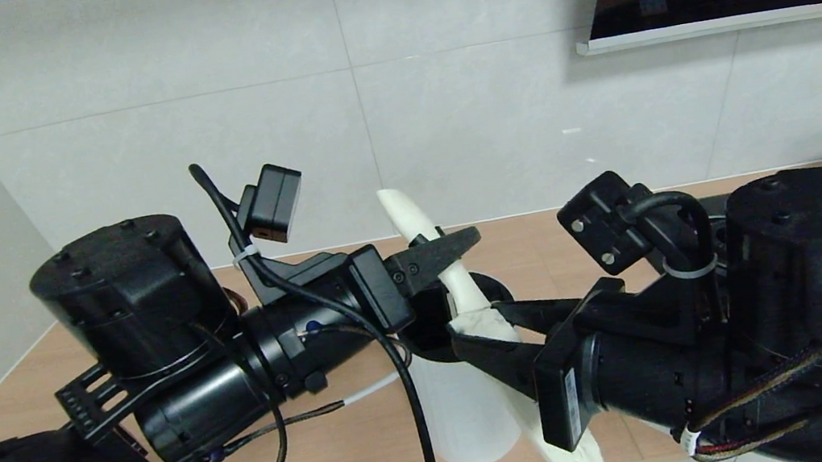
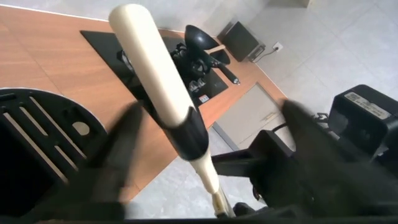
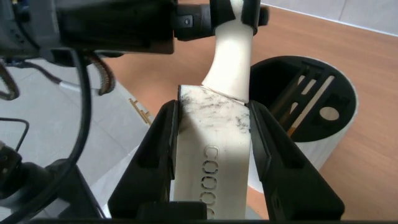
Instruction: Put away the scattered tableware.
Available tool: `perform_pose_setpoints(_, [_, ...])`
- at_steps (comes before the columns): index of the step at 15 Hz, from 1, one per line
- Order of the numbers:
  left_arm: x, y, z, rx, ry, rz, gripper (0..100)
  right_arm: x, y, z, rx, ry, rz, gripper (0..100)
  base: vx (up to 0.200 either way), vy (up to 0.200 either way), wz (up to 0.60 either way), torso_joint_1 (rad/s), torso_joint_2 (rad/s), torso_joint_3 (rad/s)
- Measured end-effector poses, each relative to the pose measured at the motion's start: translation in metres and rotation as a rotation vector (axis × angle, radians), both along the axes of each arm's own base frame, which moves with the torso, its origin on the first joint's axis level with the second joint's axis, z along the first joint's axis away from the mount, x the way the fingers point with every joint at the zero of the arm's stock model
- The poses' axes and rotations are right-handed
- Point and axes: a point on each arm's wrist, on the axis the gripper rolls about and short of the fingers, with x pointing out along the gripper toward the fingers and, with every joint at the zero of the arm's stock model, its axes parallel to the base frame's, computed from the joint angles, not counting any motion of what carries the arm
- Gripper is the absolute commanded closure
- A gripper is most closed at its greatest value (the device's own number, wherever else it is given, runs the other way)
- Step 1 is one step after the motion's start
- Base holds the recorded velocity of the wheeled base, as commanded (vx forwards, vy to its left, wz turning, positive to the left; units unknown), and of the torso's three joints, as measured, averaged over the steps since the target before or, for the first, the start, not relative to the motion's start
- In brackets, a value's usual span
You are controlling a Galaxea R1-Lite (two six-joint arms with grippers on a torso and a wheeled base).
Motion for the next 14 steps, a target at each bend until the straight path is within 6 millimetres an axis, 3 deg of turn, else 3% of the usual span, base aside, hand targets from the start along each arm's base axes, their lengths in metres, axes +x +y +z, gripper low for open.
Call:
perform_pose_setpoints(11, [0.0001,-0.0001,-0.0021,0.005,0.005,-0.002,100,-0.0015,-0.0002,0.0007,0.001,-0.001,0.004,100,0.000,0.000,0.00,0.000,0.00,0.000])
perform_pose_setpoints(12, [-0.0002,0.0001,-0.0021,0.006,0.005,-0.002,100,-0.0015,-0.0003,0.0007,0.002,-0.002,0.003,0,0.000,0.000,0.00,0.000,0.00,0.000])
perform_pose_setpoints(14, [-0.0007,0.0005,-0.0018,0.007,0.004,-0.001,100,-0.0018,-0.0007,0.0018,0.006,-0.005,0.003,0,0.000,0.000,0.00,0.000,0.00,0.000])
